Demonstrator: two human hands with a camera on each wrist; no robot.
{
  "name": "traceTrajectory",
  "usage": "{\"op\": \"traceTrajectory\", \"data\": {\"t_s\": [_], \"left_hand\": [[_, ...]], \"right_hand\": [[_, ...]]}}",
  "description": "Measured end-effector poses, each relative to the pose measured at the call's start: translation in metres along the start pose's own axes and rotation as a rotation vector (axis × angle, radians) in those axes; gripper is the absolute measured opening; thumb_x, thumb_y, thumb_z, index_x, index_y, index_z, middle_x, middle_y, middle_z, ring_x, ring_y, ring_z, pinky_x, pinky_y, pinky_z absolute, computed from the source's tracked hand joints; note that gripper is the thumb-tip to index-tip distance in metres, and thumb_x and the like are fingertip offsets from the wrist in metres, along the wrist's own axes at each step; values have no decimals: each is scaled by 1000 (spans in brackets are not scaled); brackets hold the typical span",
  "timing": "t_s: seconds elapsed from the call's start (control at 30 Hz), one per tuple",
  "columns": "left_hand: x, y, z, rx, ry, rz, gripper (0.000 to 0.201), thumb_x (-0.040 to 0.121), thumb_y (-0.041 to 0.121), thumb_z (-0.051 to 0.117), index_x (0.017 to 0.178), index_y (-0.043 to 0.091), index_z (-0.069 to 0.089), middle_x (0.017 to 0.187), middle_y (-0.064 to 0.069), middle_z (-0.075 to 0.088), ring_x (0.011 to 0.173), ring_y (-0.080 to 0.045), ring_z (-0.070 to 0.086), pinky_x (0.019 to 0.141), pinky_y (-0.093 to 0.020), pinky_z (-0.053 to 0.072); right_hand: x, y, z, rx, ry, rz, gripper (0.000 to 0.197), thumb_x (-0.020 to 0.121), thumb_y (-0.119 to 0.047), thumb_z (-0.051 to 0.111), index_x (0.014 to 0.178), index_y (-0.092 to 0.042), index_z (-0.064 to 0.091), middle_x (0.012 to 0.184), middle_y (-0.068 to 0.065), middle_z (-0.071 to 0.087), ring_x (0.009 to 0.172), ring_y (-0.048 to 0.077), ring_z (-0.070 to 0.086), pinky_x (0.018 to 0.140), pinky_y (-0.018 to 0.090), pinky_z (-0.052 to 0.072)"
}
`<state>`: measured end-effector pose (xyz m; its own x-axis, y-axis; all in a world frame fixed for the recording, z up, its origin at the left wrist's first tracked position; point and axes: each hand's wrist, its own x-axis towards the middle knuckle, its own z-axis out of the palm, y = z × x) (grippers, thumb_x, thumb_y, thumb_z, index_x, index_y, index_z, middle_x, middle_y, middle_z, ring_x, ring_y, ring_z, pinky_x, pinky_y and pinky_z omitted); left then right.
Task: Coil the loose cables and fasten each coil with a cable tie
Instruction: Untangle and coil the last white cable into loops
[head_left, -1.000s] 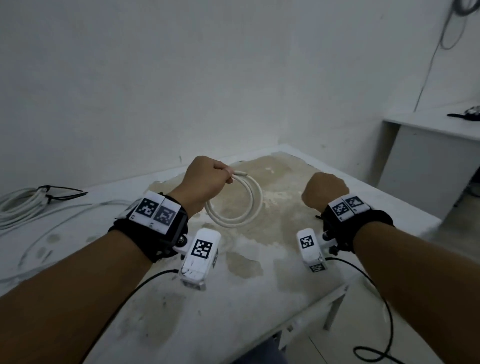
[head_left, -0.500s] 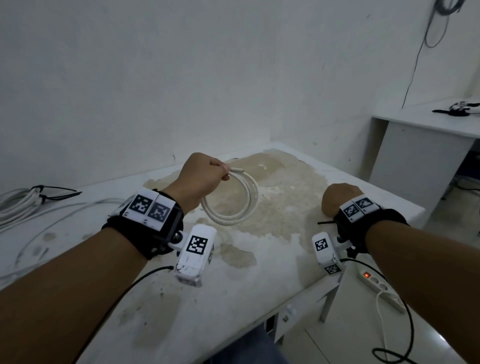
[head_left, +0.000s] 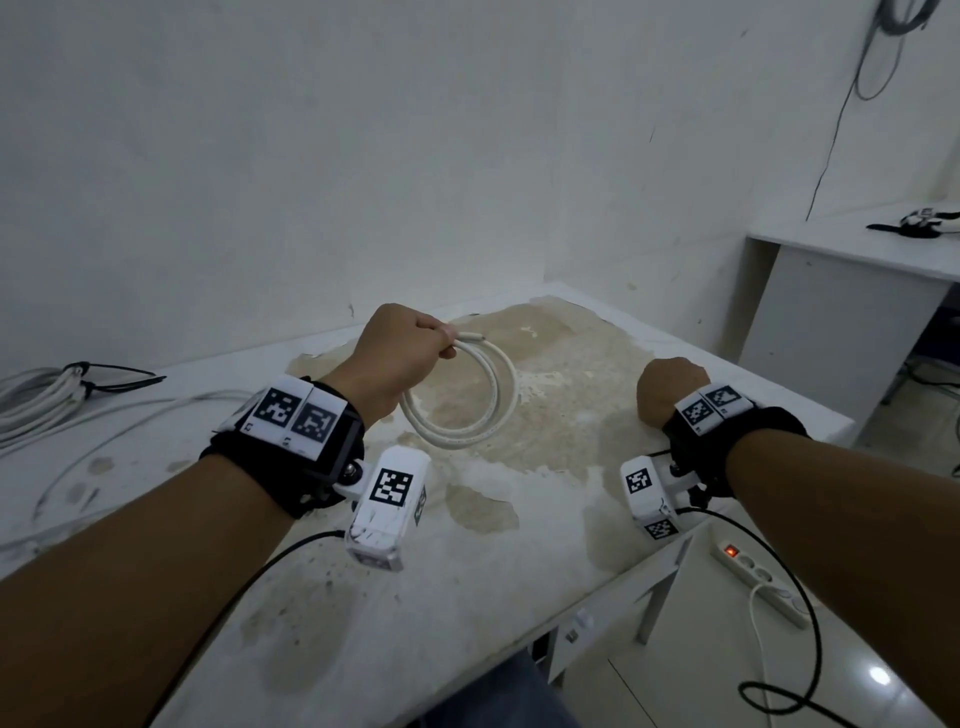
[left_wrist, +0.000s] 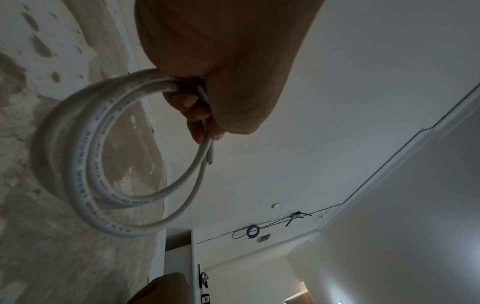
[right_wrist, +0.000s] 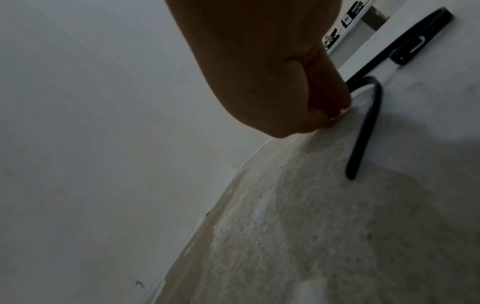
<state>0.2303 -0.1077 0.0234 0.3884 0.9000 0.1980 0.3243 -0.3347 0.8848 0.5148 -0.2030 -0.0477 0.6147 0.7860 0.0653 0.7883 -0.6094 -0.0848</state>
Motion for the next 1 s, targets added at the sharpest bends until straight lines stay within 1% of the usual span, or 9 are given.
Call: {"op": "traceTrajectory", "data": {"t_s": [0.17,0.23,0.3,0.43,0.53,0.63,0.8,0.9,1.0], "left_hand": [[0,-4,-6,-25,10,1,19,95,19,62,81,14,74,79,-2,72,63,-7,50,70,-28,40],[1,-6,-12,-34,20,5,19,95,19,62,82,15,74,78,-1,72,59,-5,50,68,-26,39],[2,-8,-21,-40,33,15,19,95,19,62,82,15,75,76,0,72,56,-2,49,63,-25,39],[1,-14,-50,-26,89,47,18,95,18,61,92,11,78,73,2,71,47,5,50,60,-21,37],[-4,-20,-80,26,187,65,19,95,18,61,92,13,79,72,4,71,48,7,53,60,-21,38],[-12,-34,-115,67,286,52,19,95,17,61,92,13,79,71,5,70,51,7,54,62,-19,39],[-21,-66,-167,160,428,-4,21,94,18,60,86,13,79,72,0,72,56,0,57,66,-29,45],[-18,-81,-187,248,514,5,23,93,22,59,80,16,78,72,2,73,73,-17,68,76,-42,55],[-10,-95,-198,241,551,40,22,91,23,59,81,16,77,71,2,73,76,-21,70,81,-49,55]], "right_hand": [[5,-44,-20,120,100,-37,32,91,-5,53,61,-9,43,70,4,50,78,25,58,67,29,45],[8,-70,-32,171,167,-128,22,90,-7,56,68,-6,59,74,5,59,87,26,66,70,28,49],[13,-99,-42,270,265,-267,15,88,-10,62,86,-8,77,92,7,73,93,27,68,81,32,55],[4,-177,-62,652,367,-553,11,84,-11,71,91,-11,79,90,3,76,87,18,69,85,29,52],[-8,-234,-71,914,274,-726,7,83,-14,75,89,-14,78,71,-13,68,65,-1,61,69,18,47],[-18,-284,-70,1101,146,-893,7,83,-13,75,89,-16,78,72,-14,69,66,-4,63,67,11,46],[-38,-353,-52,1438,-157,-1017,9,85,-2,73,90,-9,75,78,8,75,76,22,73,76,33,60],[-38,-383,-41,1463,-162,-1043,9,85,-3,73,90,-10,75,80,7,75,79,22,74,79,35,59],[-29,-403,-33,1449,-125,-1051,9,84,-5,74,88,-13,76,80,3,75,78,20,73,82,41,59]]}}
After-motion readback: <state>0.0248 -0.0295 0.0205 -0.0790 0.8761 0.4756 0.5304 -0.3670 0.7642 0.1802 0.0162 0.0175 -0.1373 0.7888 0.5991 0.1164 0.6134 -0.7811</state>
